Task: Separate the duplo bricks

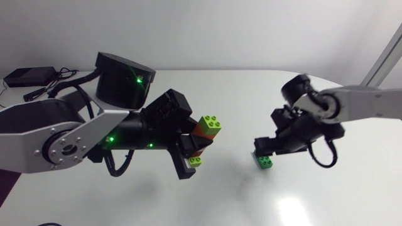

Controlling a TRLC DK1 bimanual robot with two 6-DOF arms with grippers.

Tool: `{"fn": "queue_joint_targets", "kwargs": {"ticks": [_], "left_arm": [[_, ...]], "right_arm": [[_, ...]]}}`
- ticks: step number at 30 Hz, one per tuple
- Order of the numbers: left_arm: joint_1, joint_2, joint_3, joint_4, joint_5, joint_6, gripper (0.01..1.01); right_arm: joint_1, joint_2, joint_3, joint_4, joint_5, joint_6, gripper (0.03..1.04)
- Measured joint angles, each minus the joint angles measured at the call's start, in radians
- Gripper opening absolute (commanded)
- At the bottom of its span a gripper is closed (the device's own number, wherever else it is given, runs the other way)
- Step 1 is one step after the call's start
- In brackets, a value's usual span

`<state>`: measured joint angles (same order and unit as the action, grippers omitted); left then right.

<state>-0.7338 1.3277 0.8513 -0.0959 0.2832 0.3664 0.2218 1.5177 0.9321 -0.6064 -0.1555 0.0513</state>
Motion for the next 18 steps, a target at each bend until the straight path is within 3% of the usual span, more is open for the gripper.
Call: {"fn": "queue_joint_targets", "kwargs": {"ticks": [3, 8, 18], "left_arm": [[0.0, 0.002, -0.01, 0.008, -0.004, 0.008, 0.203], [-0.019, 0.017, -0.01, 0.049, -0.03, 0.015, 0.203], [-0.076, 0.073, -0.01, 0.083, -0.079, 0.025, 0.203]], "right_arm": [[-0.035, -0.1, 0.132, -0.13, -0.15, 0.004, 0.97], [-0.034, -0.169, 0.291, -0.26, -0.339, 0.041, 0.96], [0.138, -0.18, 0.337, -0.293, -0.392, 0.166, 0.9]]}}
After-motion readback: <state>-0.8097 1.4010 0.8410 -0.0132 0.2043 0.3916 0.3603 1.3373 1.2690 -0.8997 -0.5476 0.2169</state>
